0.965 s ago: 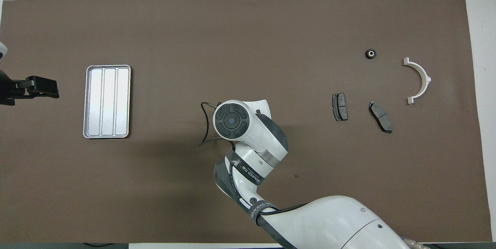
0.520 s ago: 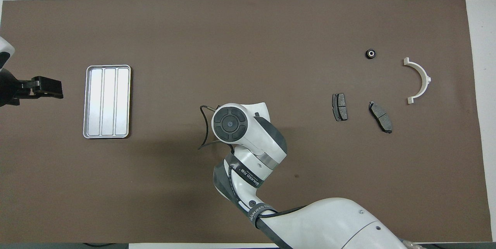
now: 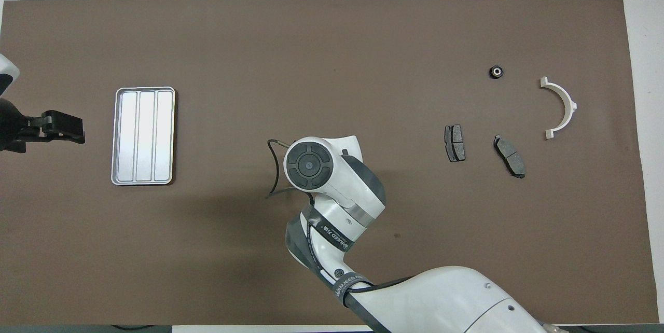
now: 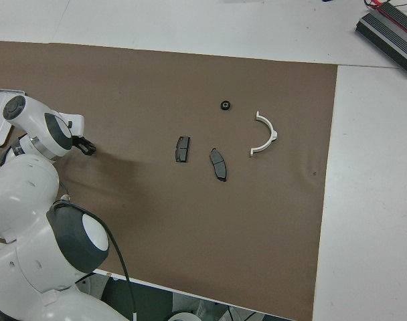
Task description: Place bearing gear from tray to pile
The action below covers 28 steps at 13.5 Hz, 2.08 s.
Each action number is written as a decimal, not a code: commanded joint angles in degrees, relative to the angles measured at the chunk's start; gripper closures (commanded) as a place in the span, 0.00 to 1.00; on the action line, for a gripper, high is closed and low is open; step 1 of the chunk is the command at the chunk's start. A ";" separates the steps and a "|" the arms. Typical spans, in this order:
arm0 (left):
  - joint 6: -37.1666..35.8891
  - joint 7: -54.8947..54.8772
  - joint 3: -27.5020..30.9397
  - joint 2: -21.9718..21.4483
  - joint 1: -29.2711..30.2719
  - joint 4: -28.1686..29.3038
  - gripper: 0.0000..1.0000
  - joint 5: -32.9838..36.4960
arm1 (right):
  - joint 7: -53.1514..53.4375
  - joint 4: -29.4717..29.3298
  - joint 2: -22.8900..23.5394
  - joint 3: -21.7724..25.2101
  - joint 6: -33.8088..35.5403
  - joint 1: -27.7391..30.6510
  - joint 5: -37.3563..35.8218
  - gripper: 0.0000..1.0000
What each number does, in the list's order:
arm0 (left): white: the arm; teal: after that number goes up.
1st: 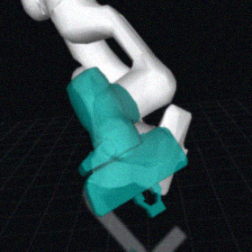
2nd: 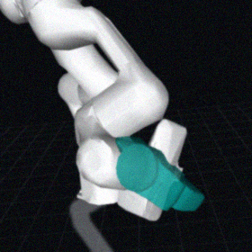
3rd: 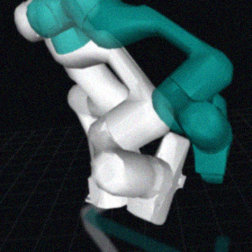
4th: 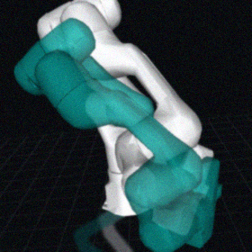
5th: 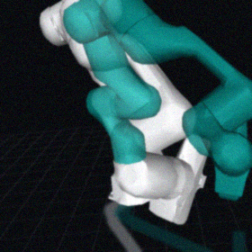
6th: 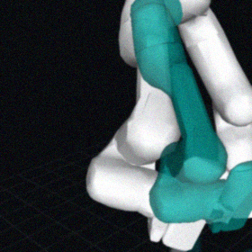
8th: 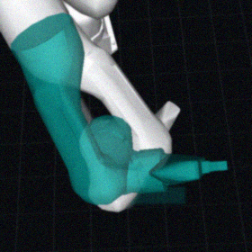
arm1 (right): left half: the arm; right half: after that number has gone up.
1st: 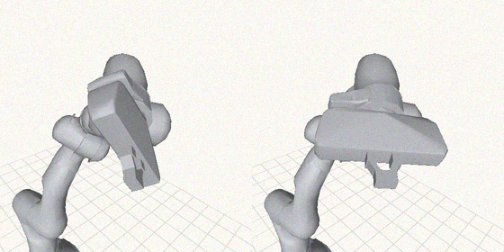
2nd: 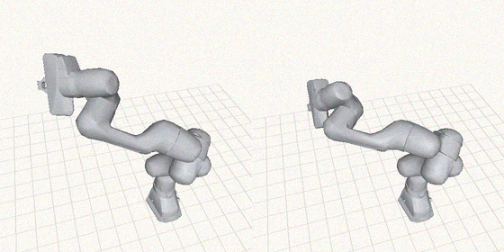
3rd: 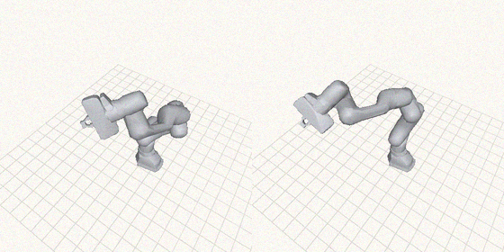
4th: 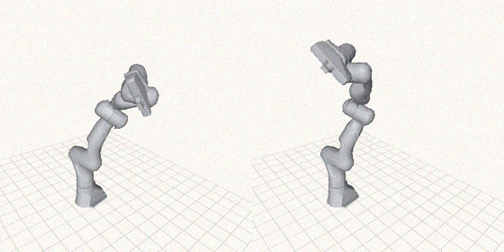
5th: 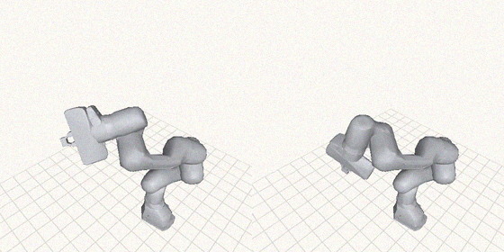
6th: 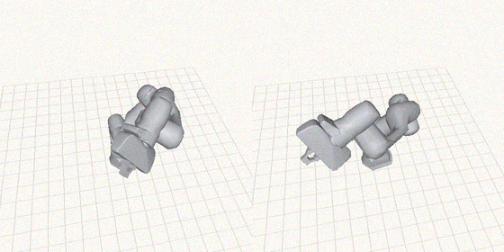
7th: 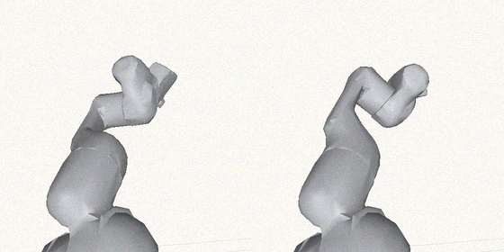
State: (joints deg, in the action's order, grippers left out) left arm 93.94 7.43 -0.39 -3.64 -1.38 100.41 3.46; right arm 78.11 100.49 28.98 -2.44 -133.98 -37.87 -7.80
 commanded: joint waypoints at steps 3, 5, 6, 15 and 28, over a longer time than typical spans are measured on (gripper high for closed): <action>-5.95 -0.75 0.30 1.44 -0.91 -4.77 0.00 -0.82 | -7.40 -8.70 -0.33 -0.37 13.43 2.87 -0.20 1.00; -8.06 -0.75 0.21 3.11 -0.91 -8.03 0.00 -0.91 | -19.41 -13.02 -2.17 -0.37 21.44 7.87 -0.11 1.00; -8.16 -0.75 0.21 3.12 -0.91 -8.12 0.00 -0.91 | -28.27 -14.26 -3.05 -0.37 24.26 11.29 -0.11 1.00; -7.63 -0.84 0.21 2.41 -0.91 -7.34 0.00 -1.53 | -68.17 -5.14 -2.01 -0.28 7.80 32.94 3.50 1.00; -6.40 -0.93 0.21 2.24 -1.61 -6.90 0.00 -5.57 | -67.56 -5.30 3.19 -0.20 0.12 33.38 3.50 0.00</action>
State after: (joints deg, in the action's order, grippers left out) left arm 87.72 7.16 -0.77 -1.54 -2.35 94.24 -1.37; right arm 10.91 94.93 32.59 -2.12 -133.27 -5.07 -5.29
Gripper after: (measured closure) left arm 0.000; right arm 0.542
